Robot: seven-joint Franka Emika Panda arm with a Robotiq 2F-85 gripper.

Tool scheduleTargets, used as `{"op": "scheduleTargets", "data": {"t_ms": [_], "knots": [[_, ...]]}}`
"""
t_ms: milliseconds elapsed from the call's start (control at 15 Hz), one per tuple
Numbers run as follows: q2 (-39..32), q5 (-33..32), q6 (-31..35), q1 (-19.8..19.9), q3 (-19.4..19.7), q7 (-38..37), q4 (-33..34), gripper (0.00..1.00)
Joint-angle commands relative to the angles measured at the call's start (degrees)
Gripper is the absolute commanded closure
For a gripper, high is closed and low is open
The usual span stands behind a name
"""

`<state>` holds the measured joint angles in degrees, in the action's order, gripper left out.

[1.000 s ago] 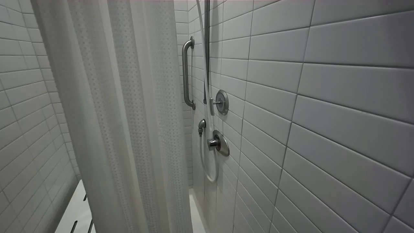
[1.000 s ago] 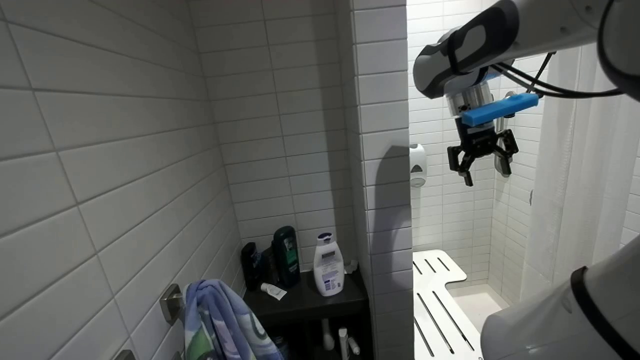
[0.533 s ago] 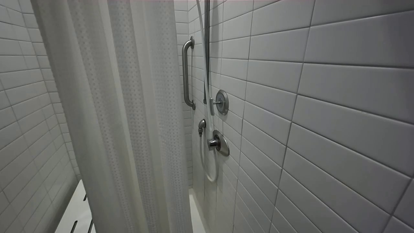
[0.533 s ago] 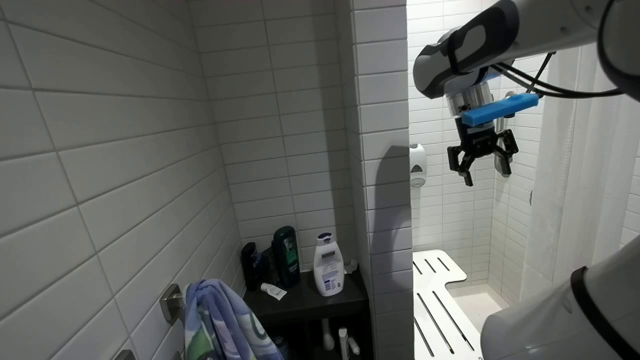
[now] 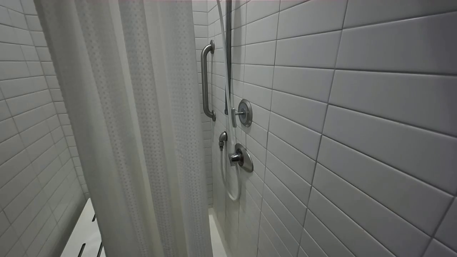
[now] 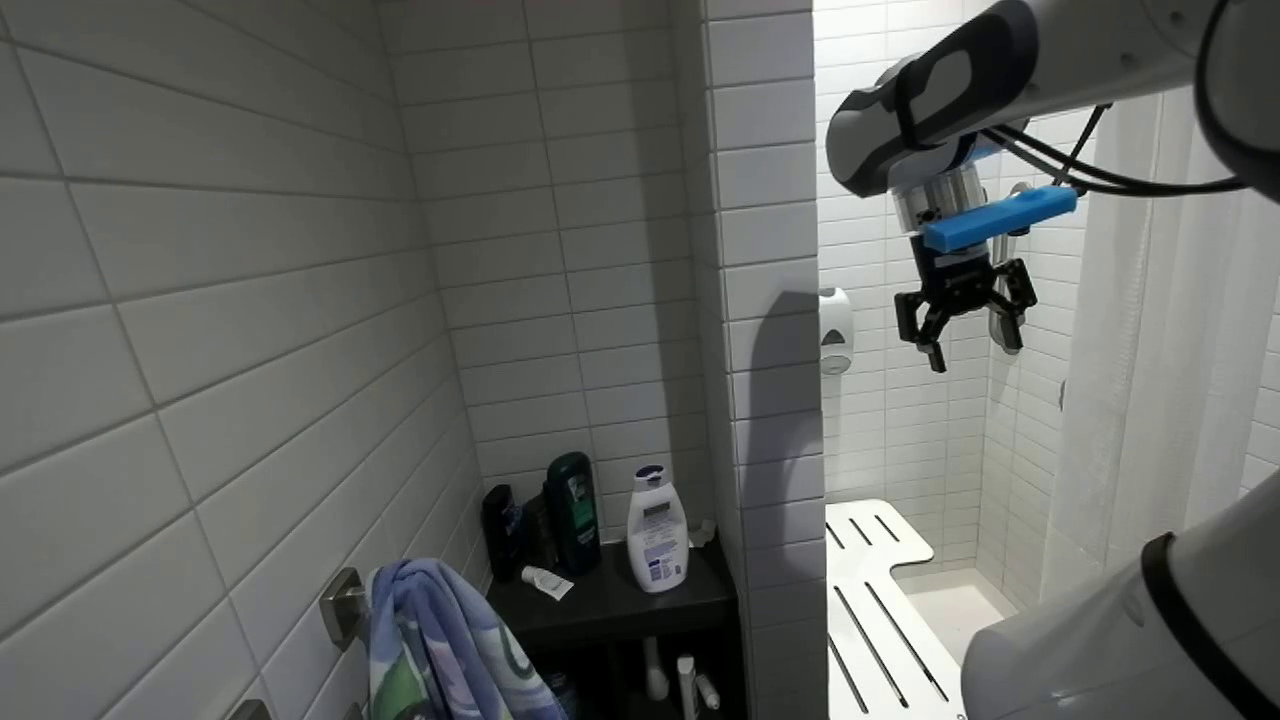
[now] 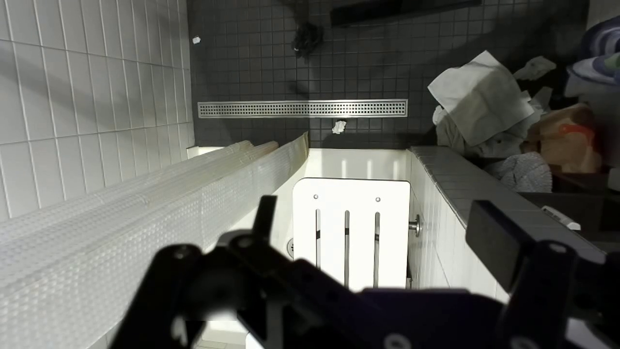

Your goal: Pull the curtain to the left

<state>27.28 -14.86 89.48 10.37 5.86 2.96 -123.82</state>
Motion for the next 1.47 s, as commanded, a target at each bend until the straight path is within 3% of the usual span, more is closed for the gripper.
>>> {"op": "scheduleTargets", "data": {"t_ms": [0, 400, 733, 1133, 1400], "knots": [[-0.03, -0.30, -0.29, -1.02, 0.77, -0.32, 0.21, 0.00], [-1.29, -1.83, 0.43, -1.03, 1.01, 0.31, 0.89, 0.00], [-3.65, -7.18, 5.30, -0.47, 1.10, -0.44, 1.53, 0.00], [-8.32, -18.83, 15.49, 1.28, 1.21, -4.10, 2.58, 0.00], [-12.09, -31.74, 19.93, 3.05, 1.38, -9.84, 4.87, 0.00]]}}
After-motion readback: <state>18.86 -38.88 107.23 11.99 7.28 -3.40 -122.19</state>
